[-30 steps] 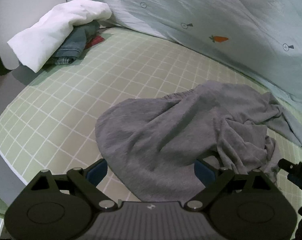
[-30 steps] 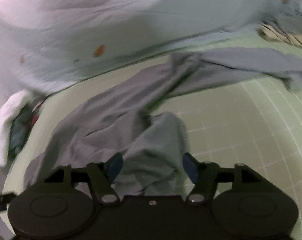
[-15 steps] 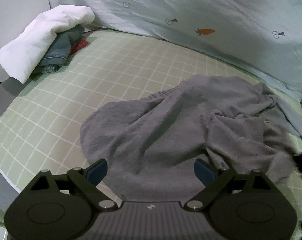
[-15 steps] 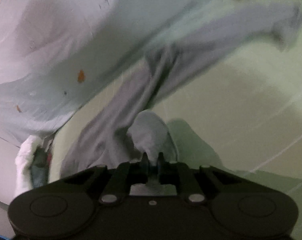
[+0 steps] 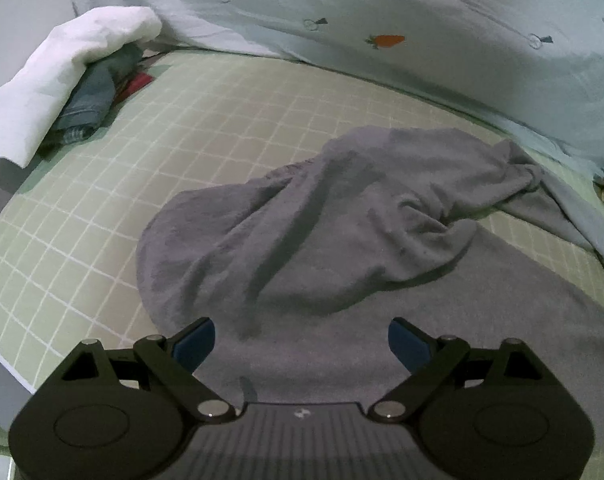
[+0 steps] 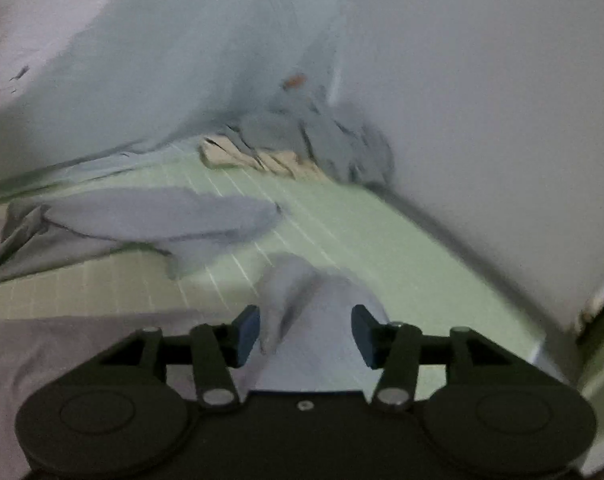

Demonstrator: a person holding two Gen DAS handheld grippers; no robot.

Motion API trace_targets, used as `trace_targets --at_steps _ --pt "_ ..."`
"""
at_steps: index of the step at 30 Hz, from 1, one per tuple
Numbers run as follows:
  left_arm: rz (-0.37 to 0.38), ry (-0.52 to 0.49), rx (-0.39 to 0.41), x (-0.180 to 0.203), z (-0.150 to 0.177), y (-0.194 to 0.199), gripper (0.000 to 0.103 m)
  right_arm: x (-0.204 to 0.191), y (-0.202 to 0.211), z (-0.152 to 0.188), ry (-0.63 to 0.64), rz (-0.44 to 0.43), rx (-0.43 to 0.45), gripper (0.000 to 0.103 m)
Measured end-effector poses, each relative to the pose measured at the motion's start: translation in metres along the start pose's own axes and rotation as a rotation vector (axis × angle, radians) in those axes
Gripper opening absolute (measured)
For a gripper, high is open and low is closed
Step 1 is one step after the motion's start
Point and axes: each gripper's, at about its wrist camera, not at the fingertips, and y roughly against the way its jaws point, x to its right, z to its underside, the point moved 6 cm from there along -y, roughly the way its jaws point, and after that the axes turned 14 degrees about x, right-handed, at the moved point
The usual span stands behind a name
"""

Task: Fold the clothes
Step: 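Grasp the shirt hem with the right gripper and drag it to spread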

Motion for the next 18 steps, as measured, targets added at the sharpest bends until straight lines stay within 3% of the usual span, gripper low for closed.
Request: trace_targets --at_steps 2,9,15,18 --pt "0.004 -0.008 -0.003 0.007 0.002 0.001 0.094 0.012 0.001 0.010 -0.070 -0.005 -0.034 0.070" --pt "0.029 -0.038 -0.001 0.044 0.010 0.009 0.094 0.044 -0.001 0.047 -0.228 -0.023 -0.148 0.078" --pt "0.021 -0.057 0.014 0.092 0.025 0.030 0.094 0.091 -0.017 0.057 -0.176 0.003 -0.169 0.080" --pt "0.008 -0.055 0.016 0.115 0.032 0.039 0.094 0.103 -0.034 0.050 -0.107 -0.070 -0.145 0.077"
